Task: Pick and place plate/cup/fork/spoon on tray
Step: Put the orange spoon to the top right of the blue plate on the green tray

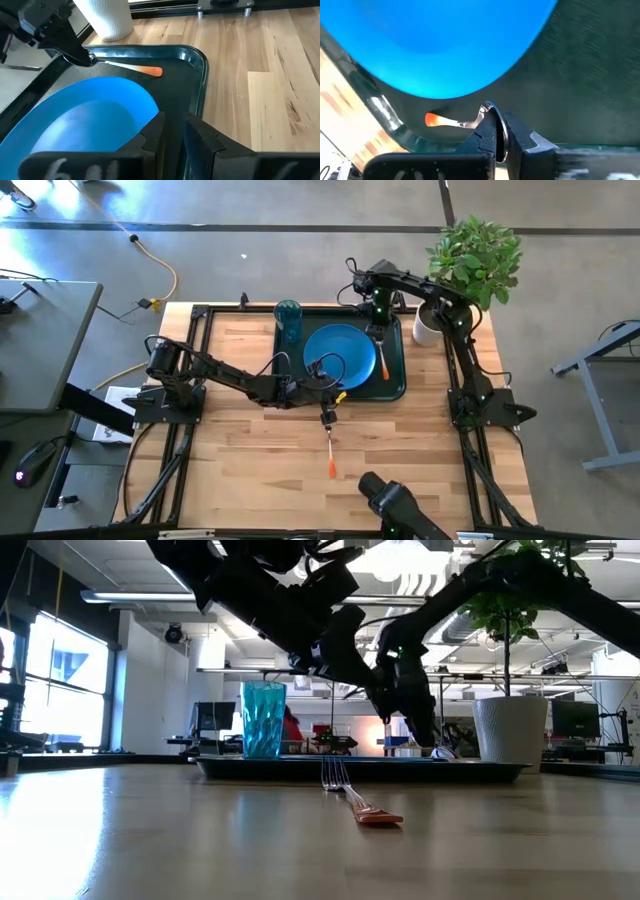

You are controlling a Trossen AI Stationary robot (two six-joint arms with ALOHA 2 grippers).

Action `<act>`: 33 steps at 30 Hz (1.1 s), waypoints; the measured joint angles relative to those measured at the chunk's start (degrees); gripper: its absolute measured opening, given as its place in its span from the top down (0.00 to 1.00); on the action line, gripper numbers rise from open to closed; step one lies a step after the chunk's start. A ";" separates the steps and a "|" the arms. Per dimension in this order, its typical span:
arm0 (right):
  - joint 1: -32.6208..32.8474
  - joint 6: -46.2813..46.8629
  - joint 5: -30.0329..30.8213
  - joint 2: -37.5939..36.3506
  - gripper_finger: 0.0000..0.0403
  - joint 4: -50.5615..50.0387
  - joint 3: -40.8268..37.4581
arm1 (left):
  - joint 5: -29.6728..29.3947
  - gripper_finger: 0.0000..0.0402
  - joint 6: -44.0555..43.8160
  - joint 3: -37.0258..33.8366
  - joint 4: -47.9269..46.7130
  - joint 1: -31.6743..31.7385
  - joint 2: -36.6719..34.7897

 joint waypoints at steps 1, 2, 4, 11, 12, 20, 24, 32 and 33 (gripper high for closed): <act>-0.20 0.00 0.02 0.39 1.00 0.15 0.00 | 0.19 0.86 0.00 0.00 0.00 0.10 0.00; -0.42 0.00 0.00 0.72 1.00 0.37 -0.04 | 0.50 0.86 0.00 0.00 0.02 0.28 0.00; -0.77 1.03 0.17 1.09 1.00 1.31 -0.04 | 1.19 0.86 -0.22 0.00 0.02 0.35 0.00; -0.87 8.98 3.60 1.56 0.89 7.32 -0.08 | 1.53 0.86 -0.50 0.00 1.82 0.69 0.00; -0.84 9.56 4.63 1.59 0.87 7.70 -0.09 | 1.81 0.86 -0.50 0.00 1.98 0.69 0.00; -0.92 22.21 23.45 1.59 0.74 10.73 -0.09 | 3.20 0.86 -1.95 0.00 2.31 0.62 0.00; -0.75 25.28 20.75 1.59 0.72 9.65 -0.09 | 3.26 0.86 -1.97 0.00 2.32 0.62 0.00; 1.16 25.81 24.12 1.59 0.72 3.33 -0.11 | 3.26 0.86 -1.97 0.00 2.32 0.62 0.00; 1.54 26.07 25.28 1.59 0.72 2.87 -0.13 | 3.26 0.86 -1.97 0.00 2.27 0.62 0.00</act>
